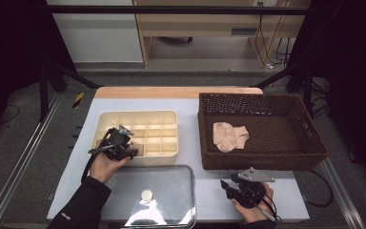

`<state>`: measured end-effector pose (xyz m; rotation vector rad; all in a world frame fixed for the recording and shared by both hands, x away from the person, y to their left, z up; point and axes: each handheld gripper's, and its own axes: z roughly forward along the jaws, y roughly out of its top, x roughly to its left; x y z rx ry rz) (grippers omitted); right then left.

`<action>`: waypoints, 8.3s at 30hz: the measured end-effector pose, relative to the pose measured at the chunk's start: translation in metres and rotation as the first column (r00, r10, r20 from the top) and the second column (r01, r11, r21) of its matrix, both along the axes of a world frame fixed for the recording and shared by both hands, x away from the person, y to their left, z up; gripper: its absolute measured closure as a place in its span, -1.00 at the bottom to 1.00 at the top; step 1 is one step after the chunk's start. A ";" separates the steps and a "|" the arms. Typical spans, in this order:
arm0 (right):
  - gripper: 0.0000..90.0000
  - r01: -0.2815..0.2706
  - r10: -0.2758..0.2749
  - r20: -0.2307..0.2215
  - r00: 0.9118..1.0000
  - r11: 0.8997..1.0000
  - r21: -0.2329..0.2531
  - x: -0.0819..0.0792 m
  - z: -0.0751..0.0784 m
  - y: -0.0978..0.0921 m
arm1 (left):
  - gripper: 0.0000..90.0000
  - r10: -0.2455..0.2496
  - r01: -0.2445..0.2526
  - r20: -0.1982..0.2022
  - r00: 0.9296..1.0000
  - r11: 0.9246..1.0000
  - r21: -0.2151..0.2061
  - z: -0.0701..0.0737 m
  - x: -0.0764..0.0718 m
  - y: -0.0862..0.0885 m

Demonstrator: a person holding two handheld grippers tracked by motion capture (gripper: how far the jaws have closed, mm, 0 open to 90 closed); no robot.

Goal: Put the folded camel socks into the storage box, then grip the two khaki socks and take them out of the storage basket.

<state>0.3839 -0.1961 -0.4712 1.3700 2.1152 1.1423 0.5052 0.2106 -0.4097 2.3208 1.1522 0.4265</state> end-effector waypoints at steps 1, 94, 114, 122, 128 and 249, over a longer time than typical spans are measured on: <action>0.15 0.000 0.000 -0.001 1.000 1.000 0.000 0.000 0.000 0.000 | 0.25 0.004 -0.004 0.004 1.000 0.999 -0.033 0.000 0.000 0.001; 0.09 0.061 -0.081 0.271 0.959 0.995 0.083 0.030 0.111 -0.016 | -0.42 0.161 -0.060 0.250 0.955 0.929 -0.366 -0.054 -0.120 0.064; 0.20 0.125 -0.124 0.225 0.966 0.992 0.010 0.120 0.128 -0.009 | -0.40 0.163 -0.069 0.244 0.956 0.933 -0.354 -0.057 -0.118 0.064; 0.15 0.155 -0.149 0.202 0.968 0.988 -0.012 0.148 0.124 -0.006 | -0.39 0.168 -0.075 0.242 0.955 0.933 -0.353 -0.057 -0.118 0.064; 0.18 0.170 -0.163 0.169 0.972 0.985 -0.031 0.165 0.114 -0.004 | -0.38 0.171 -0.077 0.244 0.955 0.933 -0.353 -0.057 -0.118 0.064; 0.86 -0.372 0.317 0.388 0.865 0.925 0.074 0.023 0.181 0.063 | -0.37 0.167 -0.074 0.242 0.956 0.933 -0.351 -0.055 -0.119 0.061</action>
